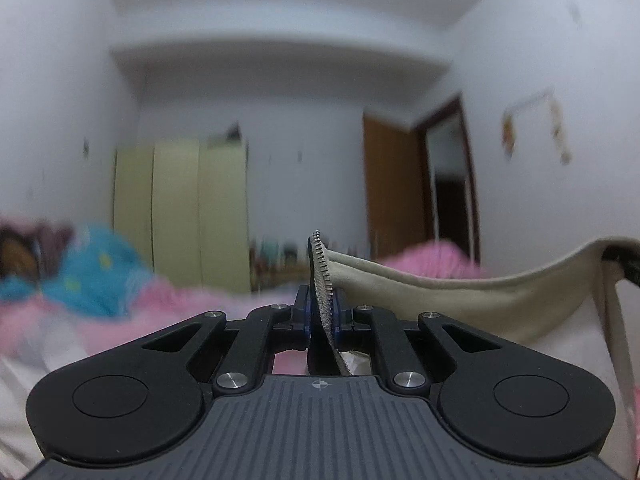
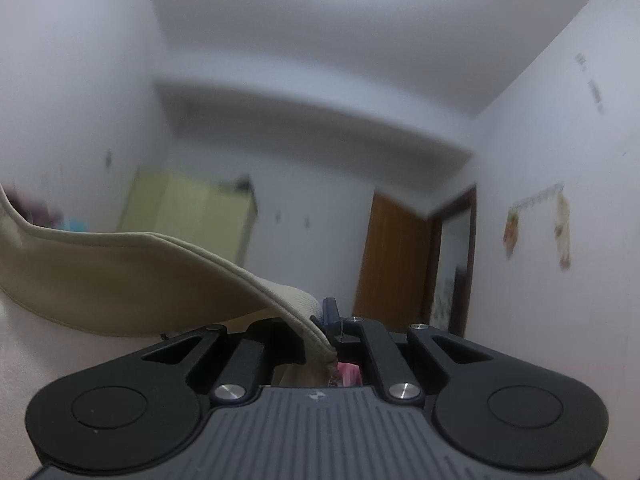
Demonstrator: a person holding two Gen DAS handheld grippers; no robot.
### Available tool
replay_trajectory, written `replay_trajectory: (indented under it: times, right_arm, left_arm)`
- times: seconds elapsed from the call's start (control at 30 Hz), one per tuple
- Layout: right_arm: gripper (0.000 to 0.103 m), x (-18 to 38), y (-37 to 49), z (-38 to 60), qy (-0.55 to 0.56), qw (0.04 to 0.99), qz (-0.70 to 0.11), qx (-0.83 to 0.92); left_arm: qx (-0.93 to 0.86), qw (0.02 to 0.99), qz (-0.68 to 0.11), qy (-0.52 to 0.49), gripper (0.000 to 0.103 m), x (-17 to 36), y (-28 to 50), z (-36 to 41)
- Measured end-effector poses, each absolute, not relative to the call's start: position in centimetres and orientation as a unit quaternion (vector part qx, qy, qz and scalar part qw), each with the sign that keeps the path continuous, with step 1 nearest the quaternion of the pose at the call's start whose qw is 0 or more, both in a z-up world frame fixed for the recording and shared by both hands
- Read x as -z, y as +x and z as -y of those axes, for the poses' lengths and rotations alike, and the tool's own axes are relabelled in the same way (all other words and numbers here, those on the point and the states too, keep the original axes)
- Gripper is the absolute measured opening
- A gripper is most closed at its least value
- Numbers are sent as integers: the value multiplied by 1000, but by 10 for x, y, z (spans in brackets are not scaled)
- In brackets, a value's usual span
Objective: Fold clothes
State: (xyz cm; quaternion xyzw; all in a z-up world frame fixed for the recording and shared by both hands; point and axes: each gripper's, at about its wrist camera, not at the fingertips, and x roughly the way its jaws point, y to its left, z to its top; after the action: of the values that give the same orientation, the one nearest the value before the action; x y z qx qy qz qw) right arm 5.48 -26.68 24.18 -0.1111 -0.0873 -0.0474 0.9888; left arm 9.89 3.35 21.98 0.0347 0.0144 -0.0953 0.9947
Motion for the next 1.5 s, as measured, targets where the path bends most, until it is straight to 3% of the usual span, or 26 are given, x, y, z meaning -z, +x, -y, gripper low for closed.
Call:
replay_trajectory:
  times: [0.13,0.5,0.57,0.63,0.67,0.7,0.83,0.93,1.2,1.37,1.5]
  right_arm:
    - [5,-197,151,273,-122,991,4,62]
    - [5,-4,321,243,-147,959,-230,70]
    - [6,24,333,240,-128,952,-272,61]
    - [10,48,341,238,-118,941,-313,48]
    - [14,55,346,238,-122,933,-335,42]
    - [29,57,347,237,-133,928,-347,41]
    - [54,49,330,231,-163,921,-354,31]
    - [73,23,312,240,-147,923,-357,8]
    - [76,-54,229,268,-46,935,-349,-45]
    - [77,-88,147,269,35,929,-345,-129]
    - [77,-87,86,236,54,902,-367,-222]
  left_arm:
    - [83,991,-97,50,9,-150,168,-29]
    - [42,947,-311,74,12,28,321,-31]
    - [36,933,-350,75,28,51,326,-32]
    - [30,919,-385,78,56,69,326,-33]
    - [25,917,-390,82,59,72,325,-34]
    - [20,914,-395,86,64,75,324,-34]
    - [15,920,-389,52,94,56,312,-47]
    - [28,927,-374,-6,101,33,299,-64]
    - [53,937,-333,-90,101,-42,219,-122]
    - [53,954,-278,-96,101,-100,124,-185]
    - [34,959,-274,-67,102,-96,63,-214]
